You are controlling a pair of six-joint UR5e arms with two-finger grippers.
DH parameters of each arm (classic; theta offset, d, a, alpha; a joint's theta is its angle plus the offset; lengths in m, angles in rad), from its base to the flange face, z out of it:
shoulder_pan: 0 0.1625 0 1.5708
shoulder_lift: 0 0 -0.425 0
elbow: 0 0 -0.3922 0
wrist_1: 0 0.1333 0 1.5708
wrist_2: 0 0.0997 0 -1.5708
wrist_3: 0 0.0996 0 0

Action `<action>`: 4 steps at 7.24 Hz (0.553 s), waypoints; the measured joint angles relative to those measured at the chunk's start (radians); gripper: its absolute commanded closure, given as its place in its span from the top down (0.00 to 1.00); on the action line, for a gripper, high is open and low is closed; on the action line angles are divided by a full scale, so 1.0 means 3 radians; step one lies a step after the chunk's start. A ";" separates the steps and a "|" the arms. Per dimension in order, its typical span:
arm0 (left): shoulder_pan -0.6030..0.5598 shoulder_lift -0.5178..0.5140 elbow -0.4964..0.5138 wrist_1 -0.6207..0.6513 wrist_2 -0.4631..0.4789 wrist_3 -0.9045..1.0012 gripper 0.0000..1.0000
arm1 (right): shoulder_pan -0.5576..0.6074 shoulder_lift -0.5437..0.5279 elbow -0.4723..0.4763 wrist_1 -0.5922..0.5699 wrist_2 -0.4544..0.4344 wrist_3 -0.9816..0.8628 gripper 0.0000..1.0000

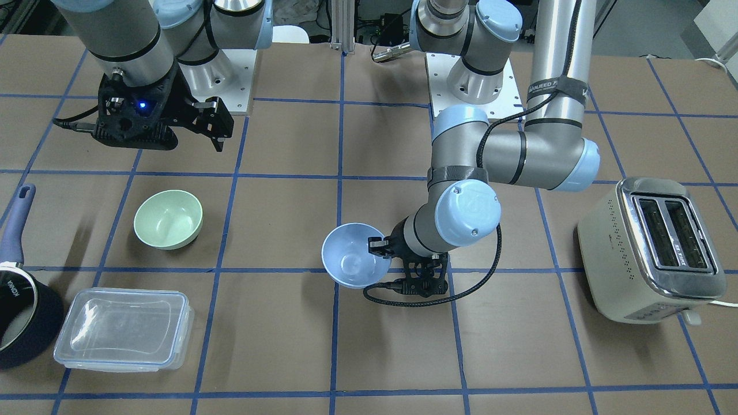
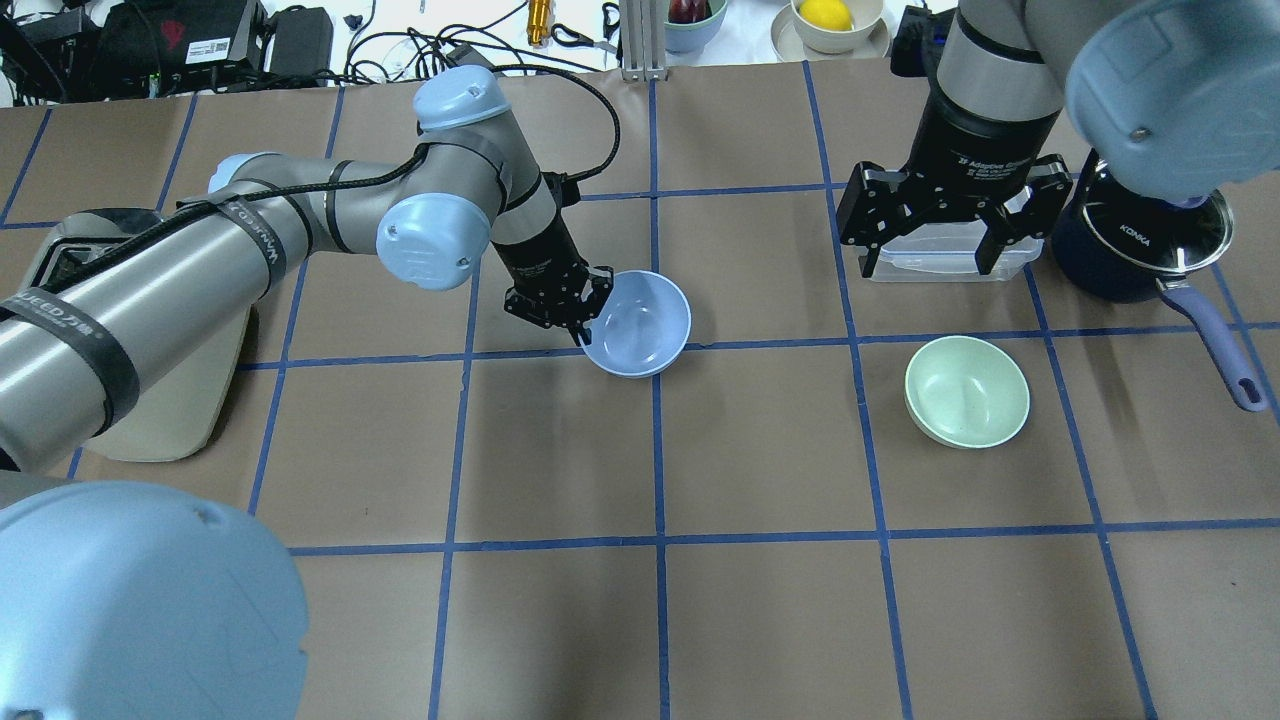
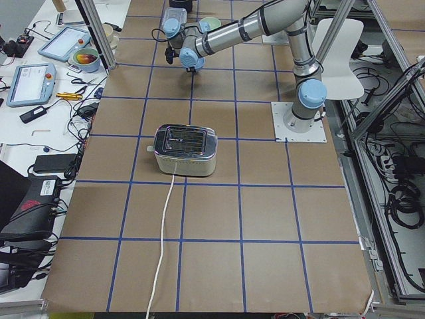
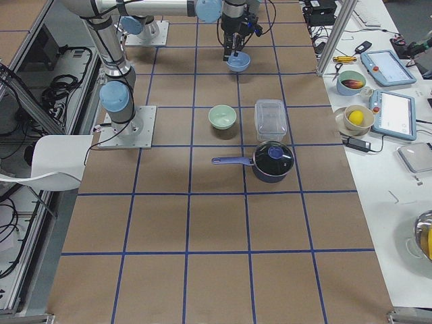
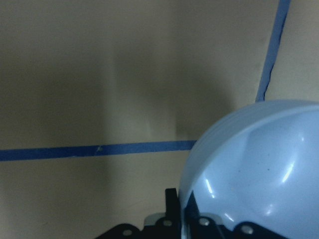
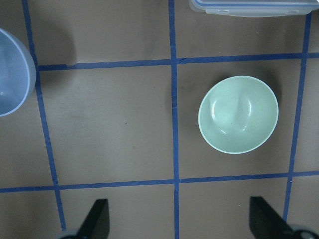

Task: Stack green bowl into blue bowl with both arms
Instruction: 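Release the light blue bowl and raise the left gripper away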

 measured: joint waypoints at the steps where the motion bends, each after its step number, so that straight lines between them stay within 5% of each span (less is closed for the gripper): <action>1: -0.0025 -0.0035 0.0002 0.0022 -0.0003 -0.0027 0.00 | 0.0000 0.0000 0.0000 0.0000 -0.0001 0.0000 1.00; 2: -0.0042 -0.0057 0.0004 0.0054 -0.0005 -0.0086 0.32 | 0.0000 0.0001 0.0000 -0.0001 -0.0002 0.0000 1.00; 3: -0.0062 -0.0075 0.0005 0.0074 -0.0004 -0.0149 0.78 | 0.0000 0.0003 0.0000 0.0000 -0.0001 0.0000 1.00; 4: -0.0081 -0.0088 0.0005 0.0112 0.0004 -0.0176 0.95 | 0.0000 0.0004 0.0002 -0.0001 -0.0001 0.0000 1.00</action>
